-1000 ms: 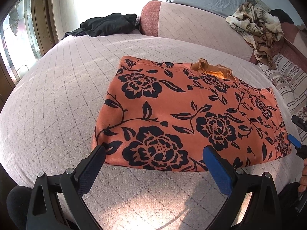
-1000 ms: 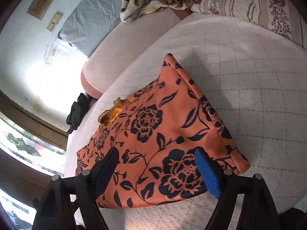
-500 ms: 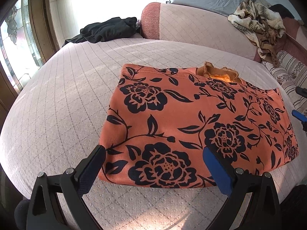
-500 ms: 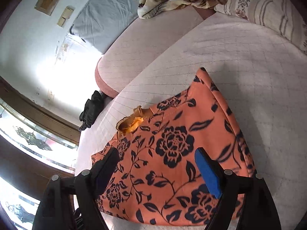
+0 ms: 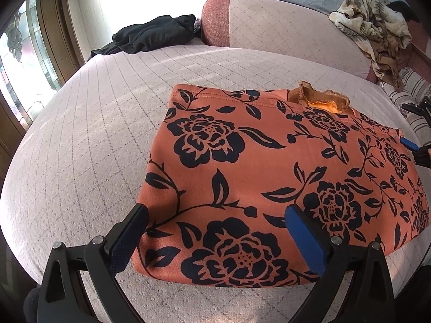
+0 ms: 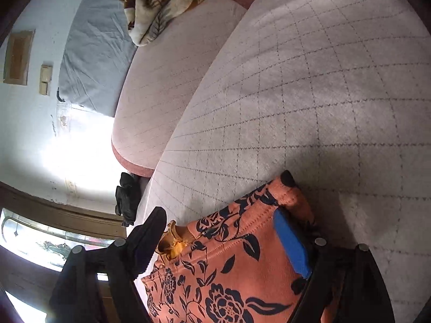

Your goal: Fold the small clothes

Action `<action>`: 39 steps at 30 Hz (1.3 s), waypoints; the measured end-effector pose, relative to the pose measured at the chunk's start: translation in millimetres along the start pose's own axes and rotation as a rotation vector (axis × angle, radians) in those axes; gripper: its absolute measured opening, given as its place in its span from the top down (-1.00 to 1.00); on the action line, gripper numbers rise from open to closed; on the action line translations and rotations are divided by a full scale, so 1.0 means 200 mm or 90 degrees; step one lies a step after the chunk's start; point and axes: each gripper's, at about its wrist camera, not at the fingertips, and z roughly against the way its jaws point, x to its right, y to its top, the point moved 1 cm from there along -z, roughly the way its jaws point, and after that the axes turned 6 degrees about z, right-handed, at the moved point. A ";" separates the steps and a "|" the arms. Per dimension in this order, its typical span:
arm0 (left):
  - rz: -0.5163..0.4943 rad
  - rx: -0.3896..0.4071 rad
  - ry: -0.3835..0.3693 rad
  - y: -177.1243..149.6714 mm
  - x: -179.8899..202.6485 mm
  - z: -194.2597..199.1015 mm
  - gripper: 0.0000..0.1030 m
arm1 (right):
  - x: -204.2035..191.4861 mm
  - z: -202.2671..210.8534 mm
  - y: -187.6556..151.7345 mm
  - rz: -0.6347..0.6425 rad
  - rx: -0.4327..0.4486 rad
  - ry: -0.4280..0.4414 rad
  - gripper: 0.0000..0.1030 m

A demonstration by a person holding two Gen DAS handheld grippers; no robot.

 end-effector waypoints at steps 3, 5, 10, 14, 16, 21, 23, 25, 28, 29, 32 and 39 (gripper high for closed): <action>0.000 0.004 -0.008 -0.02 0.00 0.04 -0.97 | -0.09 0.12 -0.14 0.050 0.001 -0.013 -0.63; 0.002 0.007 -0.015 -0.03 -0.01 0.07 -0.97 | -0.15 0.22 -0.27 0.078 -0.005 -0.008 -0.63; 0.007 0.016 -0.033 -0.07 -0.01 0.13 -0.97 | -0.23 0.40 -0.65 0.100 -0.028 0.039 -0.66; 0.002 0.006 -0.055 -0.10 -0.02 0.13 -0.97 | -0.09 0.33 -0.83 0.093 -0.072 -0.008 -0.67; 0.019 -0.027 -0.037 -0.11 -0.08 0.06 -0.97 | 0.00 0.32 -0.84 0.042 -0.064 -0.003 -0.65; 0.102 -0.029 -0.007 -0.12 -0.34 0.06 -0.95 | -0.22 0.41 -0.79 0.107 -0.049 0.030 -0.67; 0.111 -0.024 -0.005 -0.13 -0.39 0.07 -0.95 | -0.25 0.40 -0.80 0.131 -0.052 0.048 -0.71; 0.097 -0.071 0.014 -0.17 -0.40 -0.01 -0.86 | -0.16 0.31 -0.82 0.119 -0.074 0.000 -0.76; 0.066 -0.070 0.019 -0.17 -0.39 0.00 -0.66 | -0.05 0.28 -0.85 0.081 -0.061 -0.006 -0.76; 0.071 -0.073 0.002 -0.16 -0.39 0.02 -0.33 | -0.05 0.29 -0.85 0.086 -0.066 -0.006 -0.76; 0.090 -0.074 -0.061 -0.08 -0.40 0.10 0.04 | -0.05 0.28 -0.85 0.095 -0.074 0.000 -0.76; 0.046 -0.002 -0.056 0.25 -0.36 0.05 -0.42 | -0.04 0.29 -0.86 0.106 -0.062 0.010 -0.76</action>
